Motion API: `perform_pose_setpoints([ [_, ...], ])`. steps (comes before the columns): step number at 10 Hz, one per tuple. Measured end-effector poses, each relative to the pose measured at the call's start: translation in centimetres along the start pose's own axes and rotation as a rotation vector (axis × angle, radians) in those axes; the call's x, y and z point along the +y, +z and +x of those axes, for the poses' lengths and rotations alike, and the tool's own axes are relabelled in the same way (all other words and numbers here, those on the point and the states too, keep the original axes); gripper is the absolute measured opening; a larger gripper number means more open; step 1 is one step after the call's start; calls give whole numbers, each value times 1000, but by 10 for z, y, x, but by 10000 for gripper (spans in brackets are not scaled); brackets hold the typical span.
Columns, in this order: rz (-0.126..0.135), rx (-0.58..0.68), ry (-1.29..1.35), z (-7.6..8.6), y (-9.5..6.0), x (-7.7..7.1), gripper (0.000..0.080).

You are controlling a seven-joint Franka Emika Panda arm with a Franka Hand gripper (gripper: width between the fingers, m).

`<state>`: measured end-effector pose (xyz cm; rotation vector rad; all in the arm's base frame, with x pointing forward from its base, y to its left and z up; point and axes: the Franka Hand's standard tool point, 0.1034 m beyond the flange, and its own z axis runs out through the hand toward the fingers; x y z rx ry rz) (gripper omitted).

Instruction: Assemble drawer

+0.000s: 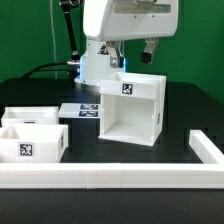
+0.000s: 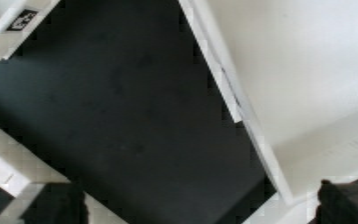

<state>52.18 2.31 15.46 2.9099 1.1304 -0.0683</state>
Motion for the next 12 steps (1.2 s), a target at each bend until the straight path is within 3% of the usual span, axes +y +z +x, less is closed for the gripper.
perform_pose_setpoints([
  [8, 2, -1, 31, 0, 1, -1, 650],
  [10, 13, -23, 273, -3, 7, -18, 650],
  [12, 23, -33, 528, 7, 13, -35, 650],
])
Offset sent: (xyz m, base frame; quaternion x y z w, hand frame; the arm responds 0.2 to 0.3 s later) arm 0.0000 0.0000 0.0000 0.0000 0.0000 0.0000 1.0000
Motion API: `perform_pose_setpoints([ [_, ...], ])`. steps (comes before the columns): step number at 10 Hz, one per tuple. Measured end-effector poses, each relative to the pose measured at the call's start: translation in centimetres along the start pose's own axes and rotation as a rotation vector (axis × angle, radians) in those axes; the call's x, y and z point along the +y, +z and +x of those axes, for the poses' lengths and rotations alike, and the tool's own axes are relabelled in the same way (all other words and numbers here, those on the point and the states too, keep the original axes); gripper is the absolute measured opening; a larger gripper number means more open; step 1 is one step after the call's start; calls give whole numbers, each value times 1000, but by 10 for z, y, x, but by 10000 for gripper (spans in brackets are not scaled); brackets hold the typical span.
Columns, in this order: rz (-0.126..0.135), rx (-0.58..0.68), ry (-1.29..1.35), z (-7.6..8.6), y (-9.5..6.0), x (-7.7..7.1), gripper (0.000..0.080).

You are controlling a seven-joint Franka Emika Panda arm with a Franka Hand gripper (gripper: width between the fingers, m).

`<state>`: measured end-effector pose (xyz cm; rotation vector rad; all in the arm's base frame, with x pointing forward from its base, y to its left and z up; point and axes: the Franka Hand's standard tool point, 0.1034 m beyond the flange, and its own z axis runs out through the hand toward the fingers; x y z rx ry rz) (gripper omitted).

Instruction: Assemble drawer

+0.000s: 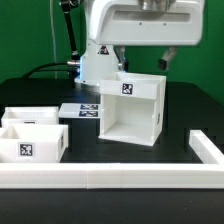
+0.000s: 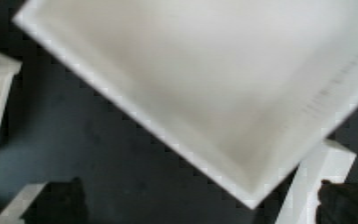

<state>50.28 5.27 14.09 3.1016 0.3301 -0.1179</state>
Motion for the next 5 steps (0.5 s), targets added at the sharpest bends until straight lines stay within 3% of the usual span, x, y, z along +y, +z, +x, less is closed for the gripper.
perform_pose_setpoints([
  [4, 16, 3, 305, -1, 0, -2, 650],
  [5, 56, 13, 538, -10, 1, -5, 650],
])
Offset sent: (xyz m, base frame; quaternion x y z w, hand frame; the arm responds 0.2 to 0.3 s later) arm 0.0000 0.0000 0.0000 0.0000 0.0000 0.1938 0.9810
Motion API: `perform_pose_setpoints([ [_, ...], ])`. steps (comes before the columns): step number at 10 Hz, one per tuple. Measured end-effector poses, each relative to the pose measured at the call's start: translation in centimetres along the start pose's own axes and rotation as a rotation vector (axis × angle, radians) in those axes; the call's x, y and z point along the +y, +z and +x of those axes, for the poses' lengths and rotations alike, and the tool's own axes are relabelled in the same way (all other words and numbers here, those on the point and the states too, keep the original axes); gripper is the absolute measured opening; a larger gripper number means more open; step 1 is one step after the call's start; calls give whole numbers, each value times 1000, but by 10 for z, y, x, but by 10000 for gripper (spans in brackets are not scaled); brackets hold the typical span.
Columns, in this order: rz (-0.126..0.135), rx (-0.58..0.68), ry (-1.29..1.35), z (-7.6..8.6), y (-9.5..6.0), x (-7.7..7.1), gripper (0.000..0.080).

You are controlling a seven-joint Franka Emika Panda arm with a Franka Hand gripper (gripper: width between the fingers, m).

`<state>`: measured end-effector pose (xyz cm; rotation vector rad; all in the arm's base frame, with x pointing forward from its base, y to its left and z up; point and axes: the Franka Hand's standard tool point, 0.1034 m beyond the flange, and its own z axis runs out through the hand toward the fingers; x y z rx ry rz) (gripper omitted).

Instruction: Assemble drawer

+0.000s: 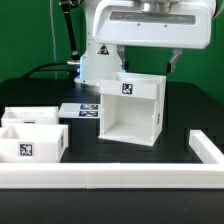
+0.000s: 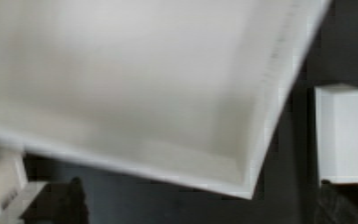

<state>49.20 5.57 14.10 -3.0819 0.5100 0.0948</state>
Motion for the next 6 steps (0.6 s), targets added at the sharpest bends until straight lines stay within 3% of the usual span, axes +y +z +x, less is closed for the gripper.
perform_pose_setpoints([
  [1, 8, -1, 105, -12, 4, 1, 650],
  [2, 17, 24, 238, -23, 11, -10, 650],
  [3, 10, 30, 313, -36, 19, -19, 650],
  [6, 19, 22, 346, -36, 19, -21, 650],
])
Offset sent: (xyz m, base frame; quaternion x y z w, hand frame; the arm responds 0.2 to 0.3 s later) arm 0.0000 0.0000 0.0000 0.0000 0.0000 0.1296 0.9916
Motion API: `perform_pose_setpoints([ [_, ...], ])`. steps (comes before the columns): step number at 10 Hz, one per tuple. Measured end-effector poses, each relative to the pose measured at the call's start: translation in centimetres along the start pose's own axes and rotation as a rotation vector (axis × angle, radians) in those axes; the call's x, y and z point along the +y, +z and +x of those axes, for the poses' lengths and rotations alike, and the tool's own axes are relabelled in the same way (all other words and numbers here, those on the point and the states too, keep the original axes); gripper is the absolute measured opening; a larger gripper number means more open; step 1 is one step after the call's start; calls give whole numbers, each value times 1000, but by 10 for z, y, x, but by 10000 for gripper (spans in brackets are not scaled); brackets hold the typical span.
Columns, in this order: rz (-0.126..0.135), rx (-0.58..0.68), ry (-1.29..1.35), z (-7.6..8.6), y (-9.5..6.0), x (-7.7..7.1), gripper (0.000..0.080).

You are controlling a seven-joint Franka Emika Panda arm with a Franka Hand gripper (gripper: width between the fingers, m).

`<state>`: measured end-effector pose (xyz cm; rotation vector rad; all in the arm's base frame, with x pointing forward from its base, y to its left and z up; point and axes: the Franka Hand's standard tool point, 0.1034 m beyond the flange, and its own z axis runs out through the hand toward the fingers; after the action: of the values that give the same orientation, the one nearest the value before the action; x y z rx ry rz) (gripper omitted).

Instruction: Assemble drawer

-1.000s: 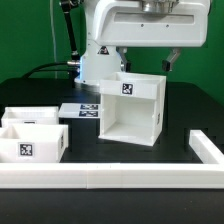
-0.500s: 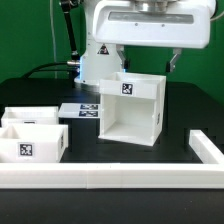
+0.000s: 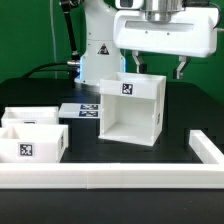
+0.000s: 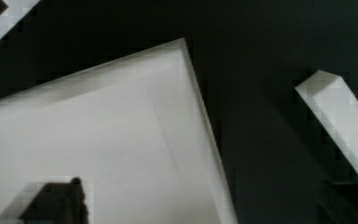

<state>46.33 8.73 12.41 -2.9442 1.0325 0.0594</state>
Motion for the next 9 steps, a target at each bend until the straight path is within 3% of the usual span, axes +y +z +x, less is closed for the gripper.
perform_pose_setpoints([
  [2, -2, -3, -48, -2, 7, -1, 650],
  [5, 20, 15, -138, -2, 25, -4, 650],
  [9, 21, 12, -137, -5, 26, -2, 602],
])
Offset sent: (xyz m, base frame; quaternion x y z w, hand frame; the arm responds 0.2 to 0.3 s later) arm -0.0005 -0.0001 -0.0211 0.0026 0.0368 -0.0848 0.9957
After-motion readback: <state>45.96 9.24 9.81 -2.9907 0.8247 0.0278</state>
